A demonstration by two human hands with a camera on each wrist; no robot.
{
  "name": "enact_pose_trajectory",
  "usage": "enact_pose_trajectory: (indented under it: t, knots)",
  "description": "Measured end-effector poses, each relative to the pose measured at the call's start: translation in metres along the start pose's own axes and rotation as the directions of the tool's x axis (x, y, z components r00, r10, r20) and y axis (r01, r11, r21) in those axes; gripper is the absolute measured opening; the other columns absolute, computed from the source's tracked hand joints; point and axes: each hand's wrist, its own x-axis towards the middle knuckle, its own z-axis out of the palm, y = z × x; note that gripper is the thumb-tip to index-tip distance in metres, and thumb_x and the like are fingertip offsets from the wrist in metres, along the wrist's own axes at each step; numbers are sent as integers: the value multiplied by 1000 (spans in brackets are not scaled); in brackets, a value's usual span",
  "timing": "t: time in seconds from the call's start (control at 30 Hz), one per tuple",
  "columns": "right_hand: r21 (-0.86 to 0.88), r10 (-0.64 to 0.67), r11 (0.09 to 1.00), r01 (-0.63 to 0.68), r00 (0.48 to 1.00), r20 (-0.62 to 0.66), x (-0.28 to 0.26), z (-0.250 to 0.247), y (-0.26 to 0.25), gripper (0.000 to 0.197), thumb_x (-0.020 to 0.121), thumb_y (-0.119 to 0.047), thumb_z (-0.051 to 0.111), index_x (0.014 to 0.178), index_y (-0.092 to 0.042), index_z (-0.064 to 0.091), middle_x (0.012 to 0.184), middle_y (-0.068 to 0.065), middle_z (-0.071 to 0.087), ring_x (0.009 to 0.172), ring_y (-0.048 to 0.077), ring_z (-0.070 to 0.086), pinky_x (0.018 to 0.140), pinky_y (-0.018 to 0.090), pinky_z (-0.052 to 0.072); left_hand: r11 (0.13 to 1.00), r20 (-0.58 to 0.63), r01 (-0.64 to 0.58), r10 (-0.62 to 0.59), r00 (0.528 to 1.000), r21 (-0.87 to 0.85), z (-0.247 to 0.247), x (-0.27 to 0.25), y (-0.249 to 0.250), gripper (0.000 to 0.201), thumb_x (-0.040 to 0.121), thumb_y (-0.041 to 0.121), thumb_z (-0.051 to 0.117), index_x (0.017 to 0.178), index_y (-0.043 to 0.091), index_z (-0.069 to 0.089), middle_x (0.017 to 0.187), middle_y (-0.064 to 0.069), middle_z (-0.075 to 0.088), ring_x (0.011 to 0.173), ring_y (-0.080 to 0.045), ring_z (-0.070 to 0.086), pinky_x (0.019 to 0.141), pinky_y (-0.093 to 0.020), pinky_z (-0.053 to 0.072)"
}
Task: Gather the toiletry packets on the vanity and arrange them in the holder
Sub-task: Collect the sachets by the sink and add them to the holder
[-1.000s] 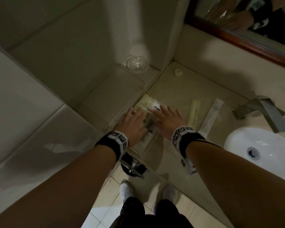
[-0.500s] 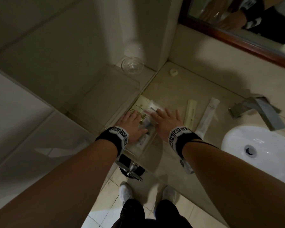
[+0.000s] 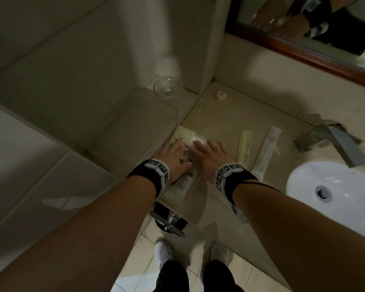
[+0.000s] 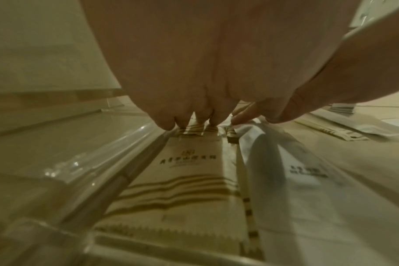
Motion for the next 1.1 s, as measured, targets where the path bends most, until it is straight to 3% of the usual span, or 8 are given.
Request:
enact_pose_trajectory:
  t: [0.1,0.3,0.57,0.87,0.97,1.1]
  knots:
    - [2,17,1000,-17,1000,-7,-2,1,2,57,98,-61,10,148,-54,-15,165,-13,-7,153,26,-5,120,55,-7,1000,1,0,0,1000,2,3,3,0,81,96,64,27,158,19,-1,165,1,-12,152,-23,-4,124,-42,4]
    - [-25,1,1000,-3,997,-71,-1,4,-1,57,100,-58,13,152,-49,-10,166,-10,-6,153,27,-3,120,54,-7,1000,4,9,-9,1000,1,-3,0,3,78,98,60,27,158,19,-1,166,1,-11,152,-25,-6,122,-39,0]
    - [-42,-2,999,1,999,-32,3,6,-1,59,99,-58,9,154,-43,-6,166,-10,-6,153,27,-1,121,52,-4,1000,8,14,-14,1000,-8,-5,-4,3,77,98,61,28,158,22,0,166,3,-10,152,-24,-9,121,-38,-1]
    - [-4,3,1000,-3,998,-70,-3,5,6,53,101,-53,12,150,-52,-9,166,-12,-2,153,25,2,121,53,-4,999,22,22,-21,1000,-48,-9,-8,3,77,98,59,28,158,20,1,165,3,-11,152,-21,-10,121,-38,-1]
    - [51,-10,999,14,996,-86,-11,-5,7,53,102,-50,13,152,-50,-1,166,-11,0,153,25,-1,122,51,-2,996,-17,2,-4,1000,-90,-19,-16,6,74,100,54,31,158,16,3,166,0,-6,152,-22,-6,121,-34,0]
    - [229,92,971,-61,988,-127,-19,-32,15,52,105,-40,21,156,-35,16,166,-3,9,153,28,7,123,45,7,969,-100,-47,23,995,-242,-46,-28,9,66,103,44,34,157,12,13,166,-4,4,152,-22,6,120,-34,9]
